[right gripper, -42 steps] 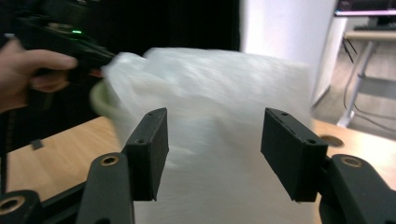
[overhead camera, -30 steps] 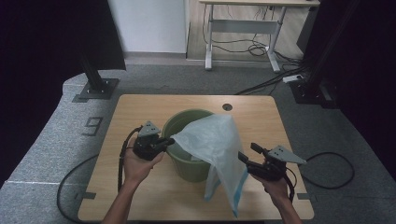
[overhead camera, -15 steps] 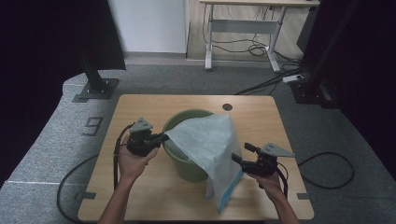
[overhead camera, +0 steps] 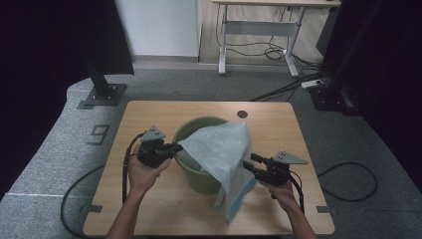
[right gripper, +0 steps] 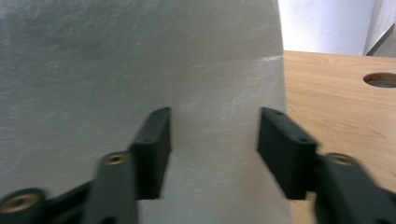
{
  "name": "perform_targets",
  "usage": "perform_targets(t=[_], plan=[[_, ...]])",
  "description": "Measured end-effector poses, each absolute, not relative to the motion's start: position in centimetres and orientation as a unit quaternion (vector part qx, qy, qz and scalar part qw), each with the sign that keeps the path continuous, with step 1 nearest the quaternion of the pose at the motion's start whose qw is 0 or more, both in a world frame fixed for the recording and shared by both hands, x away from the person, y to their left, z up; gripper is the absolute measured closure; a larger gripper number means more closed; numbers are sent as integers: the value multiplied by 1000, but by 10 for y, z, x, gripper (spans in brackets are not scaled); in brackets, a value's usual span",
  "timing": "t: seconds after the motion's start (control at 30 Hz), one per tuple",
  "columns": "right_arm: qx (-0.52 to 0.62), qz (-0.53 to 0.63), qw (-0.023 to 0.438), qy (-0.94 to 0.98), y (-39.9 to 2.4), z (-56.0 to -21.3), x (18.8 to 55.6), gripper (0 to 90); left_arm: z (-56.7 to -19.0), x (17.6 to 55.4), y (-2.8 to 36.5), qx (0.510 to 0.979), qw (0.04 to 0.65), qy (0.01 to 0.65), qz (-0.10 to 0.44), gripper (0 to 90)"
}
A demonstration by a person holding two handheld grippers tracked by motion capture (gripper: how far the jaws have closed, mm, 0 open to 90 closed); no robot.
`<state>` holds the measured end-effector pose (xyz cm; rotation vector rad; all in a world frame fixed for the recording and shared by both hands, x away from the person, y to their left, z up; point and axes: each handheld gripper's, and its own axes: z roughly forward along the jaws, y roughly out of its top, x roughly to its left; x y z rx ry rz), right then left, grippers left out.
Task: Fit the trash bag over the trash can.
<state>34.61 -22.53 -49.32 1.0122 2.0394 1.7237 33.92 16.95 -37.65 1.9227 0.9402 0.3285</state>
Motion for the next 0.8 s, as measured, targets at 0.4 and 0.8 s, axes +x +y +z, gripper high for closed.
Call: perform_targets(t=[0.4, 0.8], plan=[[319, 628, 134, 698, -222, -474, 309, 491, -377, 335, 169, 784, 473, 379, 131, 875], [285, 616, 143, 720, -183, -454, 236, 223, -376, 330, 163, 788, 475, 371, 130, 876]])
